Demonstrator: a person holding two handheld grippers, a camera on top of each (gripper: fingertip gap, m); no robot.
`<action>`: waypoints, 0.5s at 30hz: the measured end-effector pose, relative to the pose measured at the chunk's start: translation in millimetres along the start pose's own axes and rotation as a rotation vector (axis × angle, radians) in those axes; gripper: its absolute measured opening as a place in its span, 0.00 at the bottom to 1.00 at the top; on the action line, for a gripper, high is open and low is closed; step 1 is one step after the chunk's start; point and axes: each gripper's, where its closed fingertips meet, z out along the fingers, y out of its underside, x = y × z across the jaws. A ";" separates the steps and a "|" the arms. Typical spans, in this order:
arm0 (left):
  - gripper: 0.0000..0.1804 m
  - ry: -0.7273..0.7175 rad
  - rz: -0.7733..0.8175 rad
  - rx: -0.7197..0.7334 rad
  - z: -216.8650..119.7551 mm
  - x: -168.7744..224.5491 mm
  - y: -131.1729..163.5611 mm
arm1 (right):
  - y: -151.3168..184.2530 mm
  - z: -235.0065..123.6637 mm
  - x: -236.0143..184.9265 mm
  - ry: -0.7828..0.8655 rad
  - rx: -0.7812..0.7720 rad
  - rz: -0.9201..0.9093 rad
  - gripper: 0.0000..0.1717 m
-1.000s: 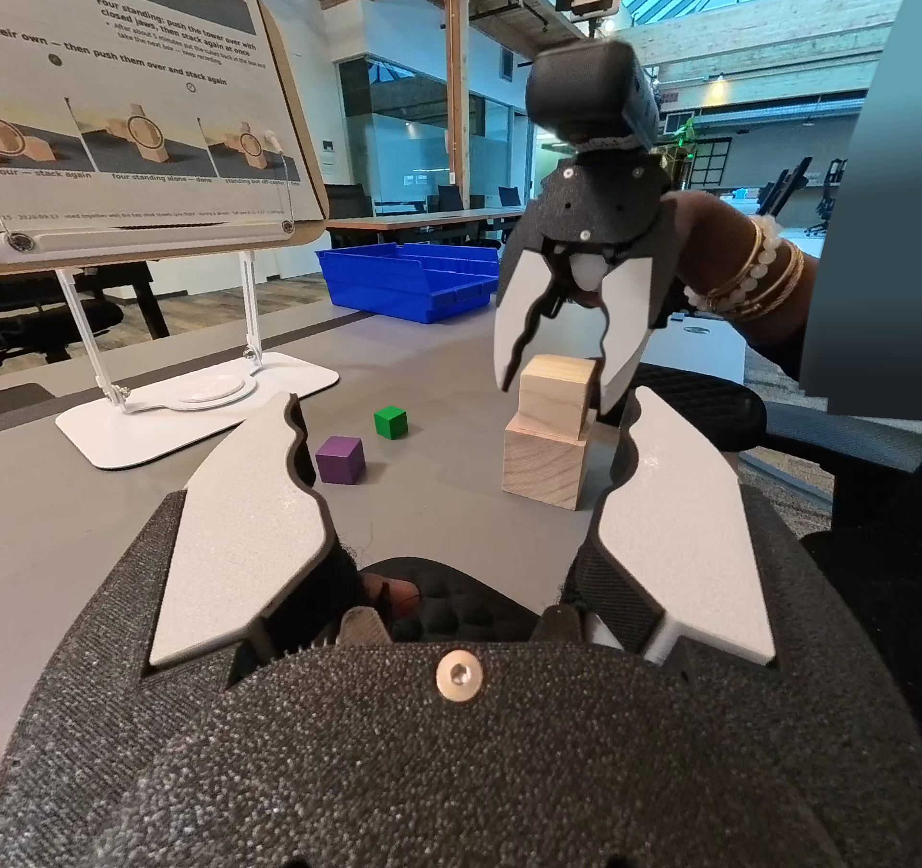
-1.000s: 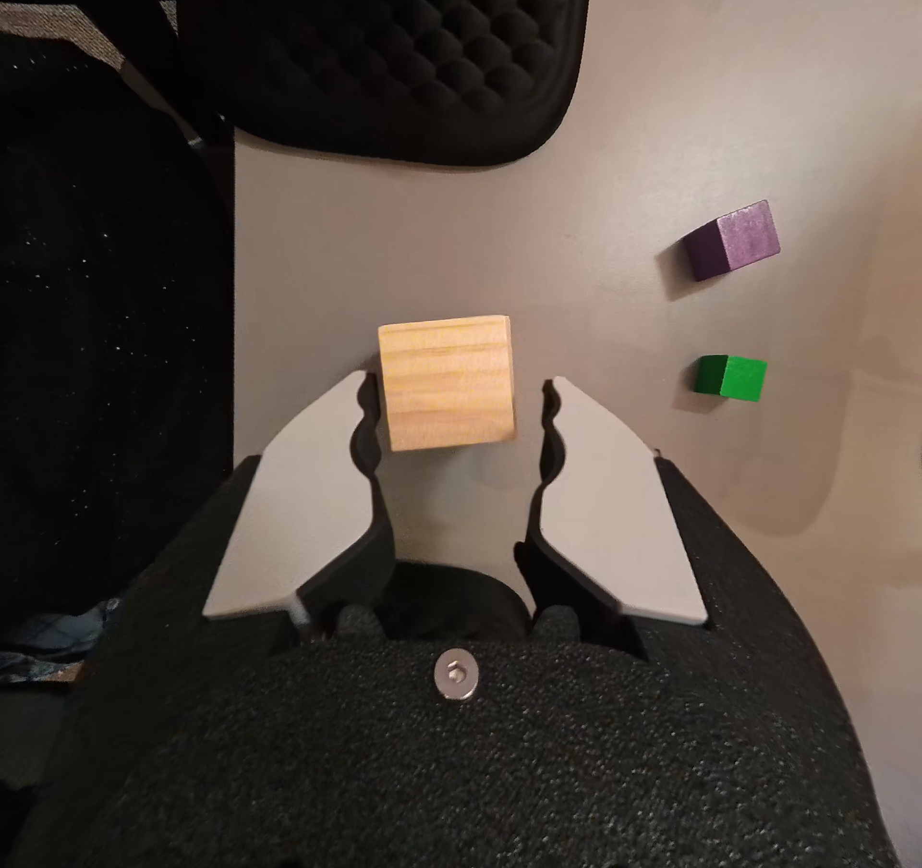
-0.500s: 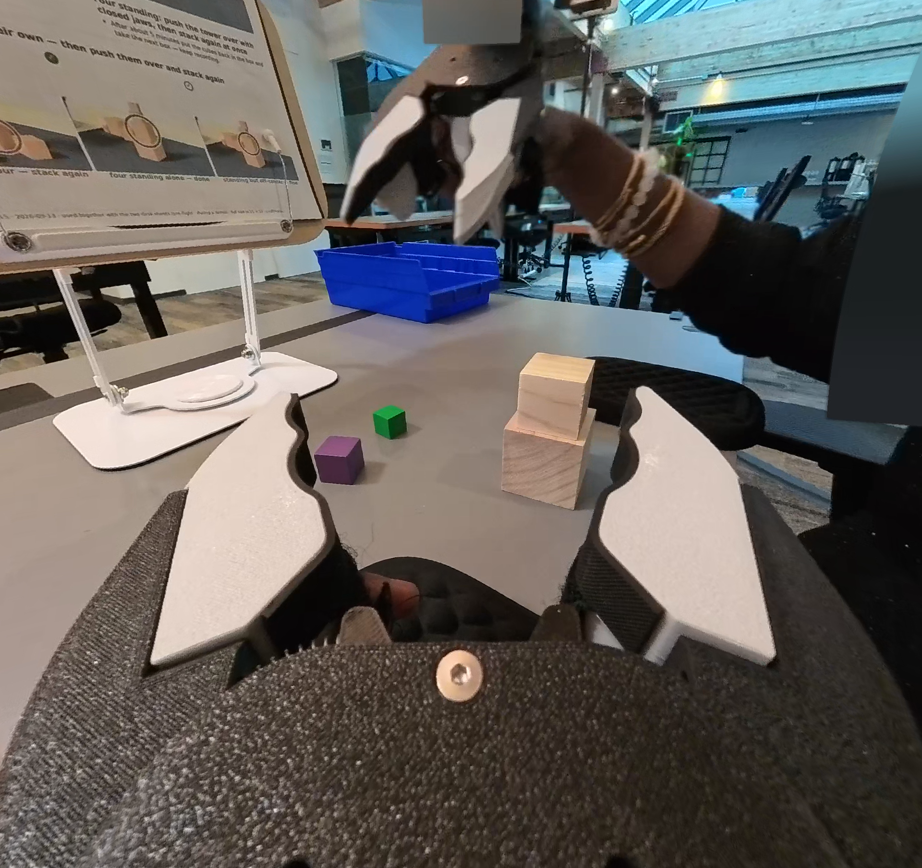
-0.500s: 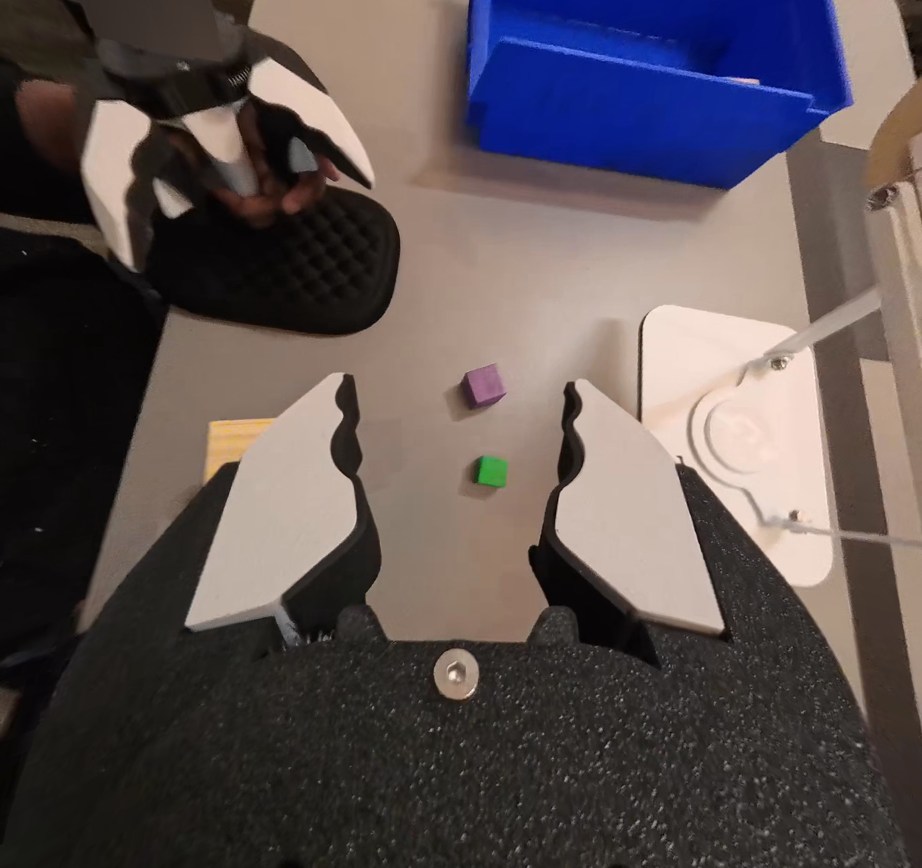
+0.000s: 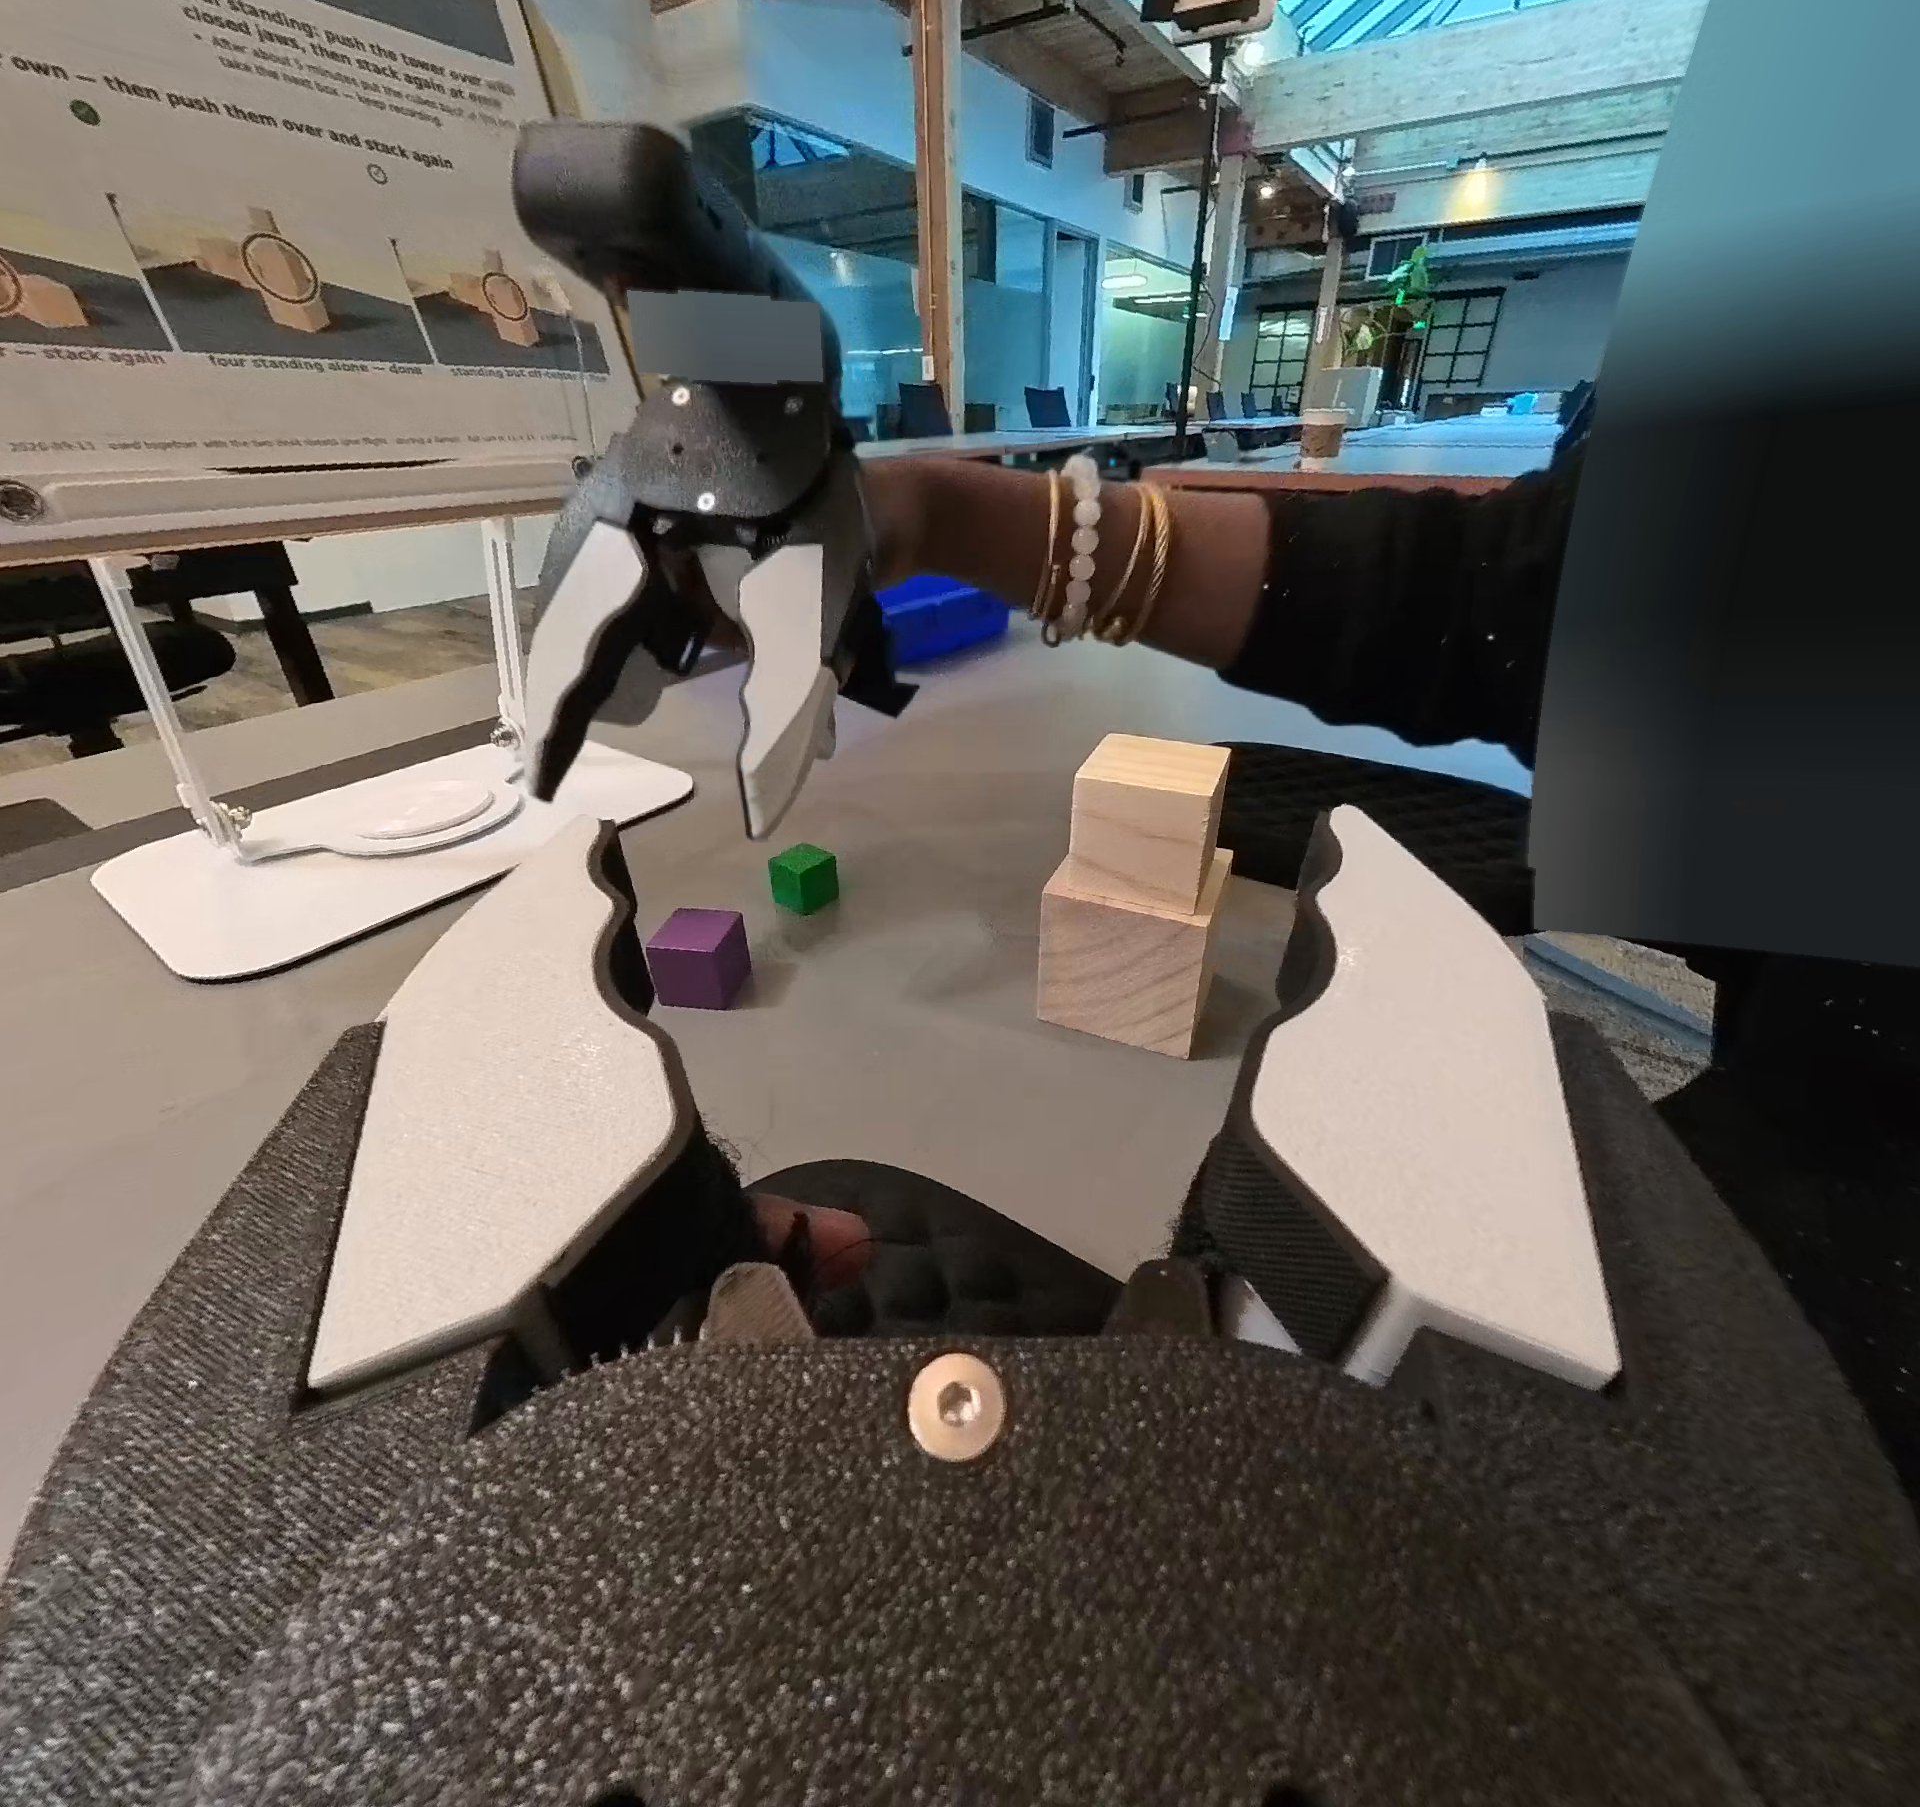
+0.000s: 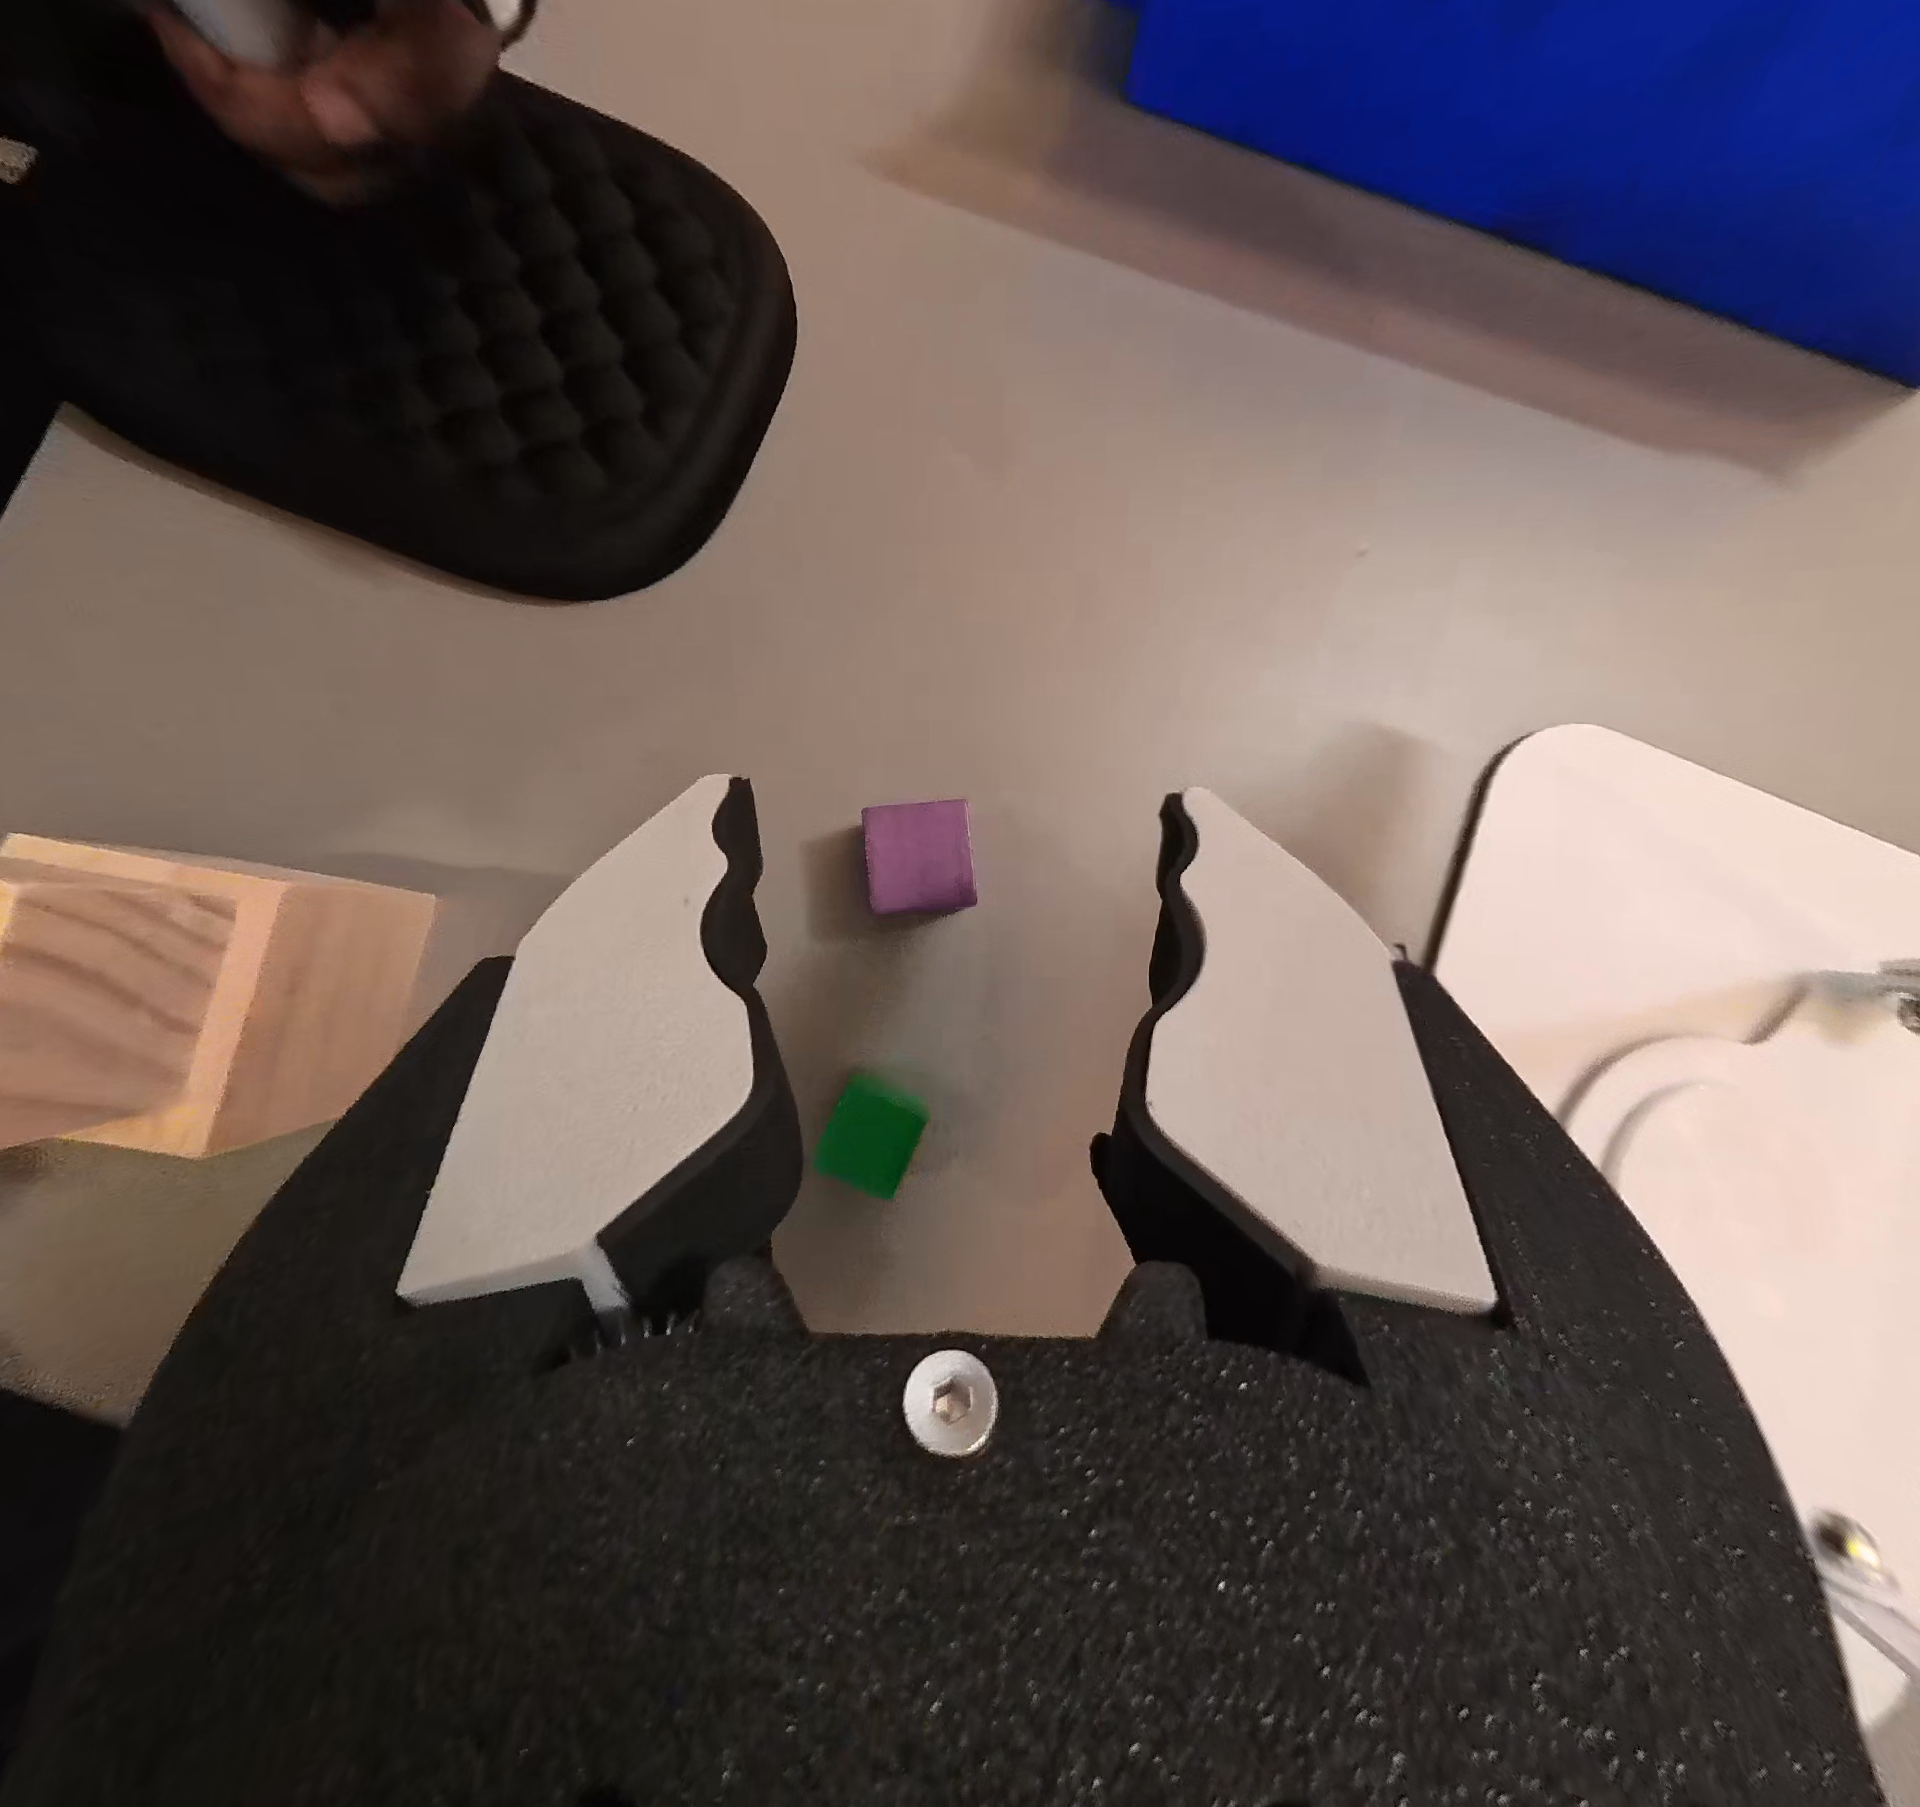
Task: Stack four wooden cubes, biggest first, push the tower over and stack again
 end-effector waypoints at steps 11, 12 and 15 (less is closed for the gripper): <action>0.66 0.001 -0.003 -0.005 0.4 -0.2 0.7 | 20.6 32.4 -5.8 -0.081 -0.065 -0.034 0.39; 0.66 0.000 -0.005 -0.004 0.4 -0.5 0.6 | 22.4 34.5 -5.4 -0.083 -0.071 -0.037 0.38; 0.66 0.001 -0.014 -0.001 0.1 -1.2 0.2 | 29.6 36.6 -2.1 -0.086 -0.114 -0.042 0.33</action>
